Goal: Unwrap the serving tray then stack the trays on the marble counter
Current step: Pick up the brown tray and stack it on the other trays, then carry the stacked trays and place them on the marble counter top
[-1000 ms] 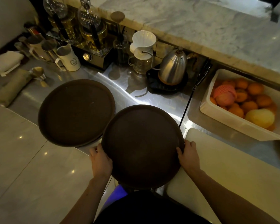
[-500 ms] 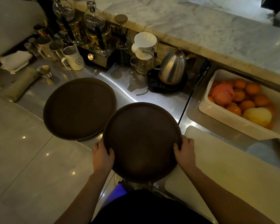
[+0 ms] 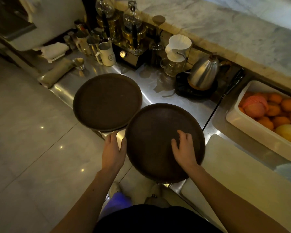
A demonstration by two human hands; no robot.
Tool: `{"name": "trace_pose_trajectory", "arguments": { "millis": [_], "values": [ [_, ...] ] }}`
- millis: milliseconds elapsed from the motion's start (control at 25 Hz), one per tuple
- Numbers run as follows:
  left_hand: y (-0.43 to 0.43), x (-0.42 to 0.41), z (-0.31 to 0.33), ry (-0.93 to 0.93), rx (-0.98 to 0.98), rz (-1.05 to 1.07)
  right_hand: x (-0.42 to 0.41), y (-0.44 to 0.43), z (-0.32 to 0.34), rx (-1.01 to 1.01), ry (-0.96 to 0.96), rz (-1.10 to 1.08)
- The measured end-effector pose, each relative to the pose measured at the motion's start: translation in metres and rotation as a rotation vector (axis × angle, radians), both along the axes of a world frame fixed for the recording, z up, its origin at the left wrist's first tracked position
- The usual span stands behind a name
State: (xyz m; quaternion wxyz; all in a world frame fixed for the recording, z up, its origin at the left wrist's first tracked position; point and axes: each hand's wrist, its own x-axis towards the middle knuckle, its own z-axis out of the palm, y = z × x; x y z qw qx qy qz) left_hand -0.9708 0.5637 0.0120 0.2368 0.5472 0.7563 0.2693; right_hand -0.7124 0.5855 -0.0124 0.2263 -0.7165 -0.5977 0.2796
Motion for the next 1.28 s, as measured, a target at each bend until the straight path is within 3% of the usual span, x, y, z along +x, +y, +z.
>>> {"name": "trace_pose_trajectory", "arguments": {
  "millis": [640, 1000, 1280],
  "values": [
    [0.001, -0.249, 0.019, 0.015, 0.164, 0.055, -0.271, 0.027, 0.043, 0.122, -0.017, 0.23],
    [0.038, -0.267, 0.013, -0.041, 0.125, 0.042, -0.282, 0.059, 0.048, 0.12, -0.126, 0.178],
    [0.097, -0.259, 0.0, -0.076, 0.038, 0.071, -0.259, 0.13, 0.029, 0.089, -0.153, 0.172]
  ]
}}
